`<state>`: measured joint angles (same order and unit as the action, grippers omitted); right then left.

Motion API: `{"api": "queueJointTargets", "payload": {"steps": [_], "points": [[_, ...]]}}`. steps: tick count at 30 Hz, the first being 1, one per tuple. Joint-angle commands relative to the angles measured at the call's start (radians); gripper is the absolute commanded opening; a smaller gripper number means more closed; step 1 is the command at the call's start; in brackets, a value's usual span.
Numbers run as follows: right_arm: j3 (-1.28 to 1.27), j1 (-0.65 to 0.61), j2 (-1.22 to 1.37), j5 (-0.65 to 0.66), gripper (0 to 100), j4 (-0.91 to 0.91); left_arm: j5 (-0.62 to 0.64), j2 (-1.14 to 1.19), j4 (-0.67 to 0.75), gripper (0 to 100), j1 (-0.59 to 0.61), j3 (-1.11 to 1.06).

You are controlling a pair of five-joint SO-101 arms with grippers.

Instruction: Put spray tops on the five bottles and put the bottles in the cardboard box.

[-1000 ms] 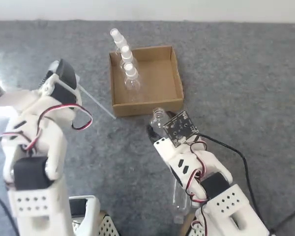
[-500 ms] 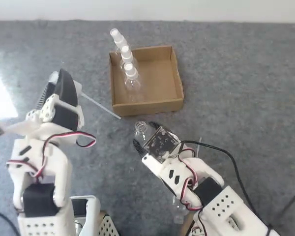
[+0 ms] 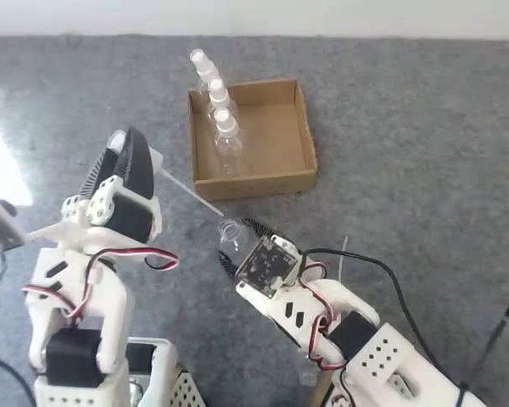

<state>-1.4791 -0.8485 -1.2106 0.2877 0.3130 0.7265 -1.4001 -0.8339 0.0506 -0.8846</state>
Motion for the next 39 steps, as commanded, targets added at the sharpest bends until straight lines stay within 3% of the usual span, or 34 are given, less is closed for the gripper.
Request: {"api": "queueJointTargets", "payload": {"steps": [1, 39], "points": [[0.014, -0.013, -0.028, 0.068, 6.8, -0.03, -0.021, -0.021, 0.031, 1, -0.012, 0.001], [0.017, -0.01, -0.03, 0.066, 6.6, -0.031, -0.072, -0.021, -0.061, 1, -0.066, -0.071]]}}
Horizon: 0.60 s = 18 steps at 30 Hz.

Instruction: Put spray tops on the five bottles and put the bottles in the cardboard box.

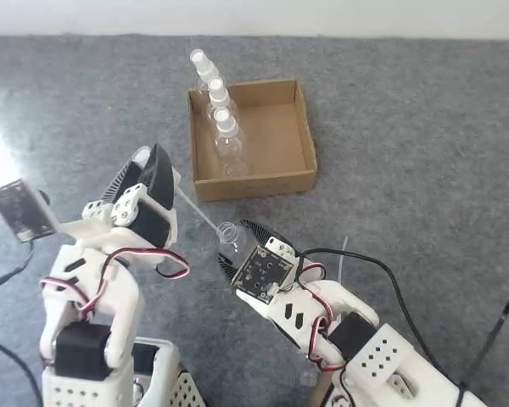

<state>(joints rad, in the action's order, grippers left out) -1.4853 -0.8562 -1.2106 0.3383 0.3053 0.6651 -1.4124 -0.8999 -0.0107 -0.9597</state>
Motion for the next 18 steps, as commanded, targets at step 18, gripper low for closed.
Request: {"api": "queueJointTargets", "payload": {"steps": [18], "points": [[0.02, 0.001, -0.03, 0.015, 6.5, -0.077, -0.075, -0.009, 0.077, 1, -0.12, -0.107]]}}
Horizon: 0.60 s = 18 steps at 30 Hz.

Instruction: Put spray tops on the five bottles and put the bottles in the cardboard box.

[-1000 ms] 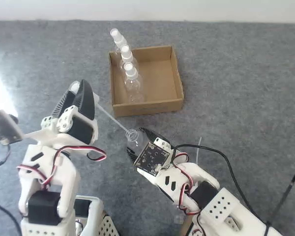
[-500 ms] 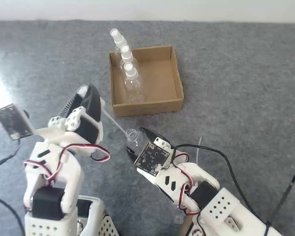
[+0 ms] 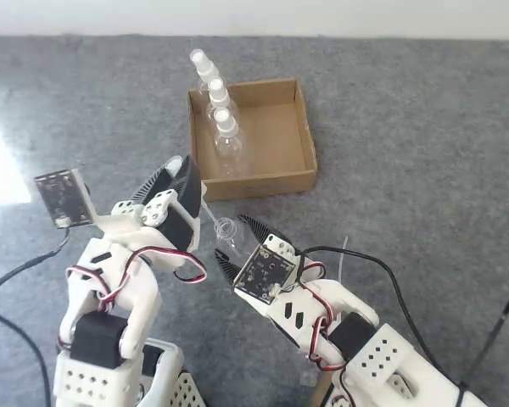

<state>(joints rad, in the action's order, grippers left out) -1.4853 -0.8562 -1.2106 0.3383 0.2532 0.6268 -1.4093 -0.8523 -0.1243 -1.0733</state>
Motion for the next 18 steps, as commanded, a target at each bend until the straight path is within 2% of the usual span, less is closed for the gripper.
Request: {"api": "queueJointTargets", "payload": {"steps": [1, 10, 13, 18], "points": [[0.02, 0.001, -0.03, 0.015, 6.5, -0.024, -0.049, -0.012, 0.029, 1, -0.015, 0.005], [0.021, 0.035, -0.03, 0.017, 6.5, -0.019, -0.153, -0.012, 0.006, 1, -0.052, -0.021], [0.021, 0.048, -0.03, 0.017, 6.5, -0.019, -0.206, -0.012, -0.02, 2, -0.114, -0.019], [0.021, 0.048, -0.03, 0.017, 6.5, -0.016, -0.244, -0.012, -0.043, 11, -0.167, -0.025]]}}
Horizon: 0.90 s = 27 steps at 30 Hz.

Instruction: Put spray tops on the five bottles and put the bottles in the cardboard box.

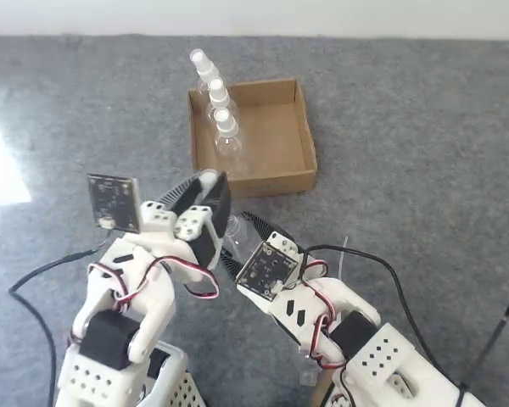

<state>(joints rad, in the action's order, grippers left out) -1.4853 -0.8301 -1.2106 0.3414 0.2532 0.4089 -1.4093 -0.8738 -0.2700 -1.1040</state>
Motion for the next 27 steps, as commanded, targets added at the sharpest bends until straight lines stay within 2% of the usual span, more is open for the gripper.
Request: {"api": "queueJointTargets", "payload": {"steps": [1, 9, 15, 20, 27], "points": [[0.021, 0.022, -0.03, 0.014, 6.5, -0.016, -0.026, -0.012, -0.035, 12, -0.021, 0.008], [0.021, 0.022, -0.03, 0.014, 6.5, -0.016, -0.026, -0.012, -0.057, 20, -0.021, 0.012], [0.021, 0.024, -0.03, 0.014, 6.5, -0.016, -0.028, -0.014, -0.071, 20, -0.012, 0.044], [0.021, 0.024, -0.03, 0.014, 6.5, -0.016, -0.025, -0.014, -0.118, 20, 0.083, 0.128], [0.02, 0.024, -0.03, 0.014, 6.5, -0.016, -0.026, -0.014, -0.092, 20, 0.212, 0.148]]}}
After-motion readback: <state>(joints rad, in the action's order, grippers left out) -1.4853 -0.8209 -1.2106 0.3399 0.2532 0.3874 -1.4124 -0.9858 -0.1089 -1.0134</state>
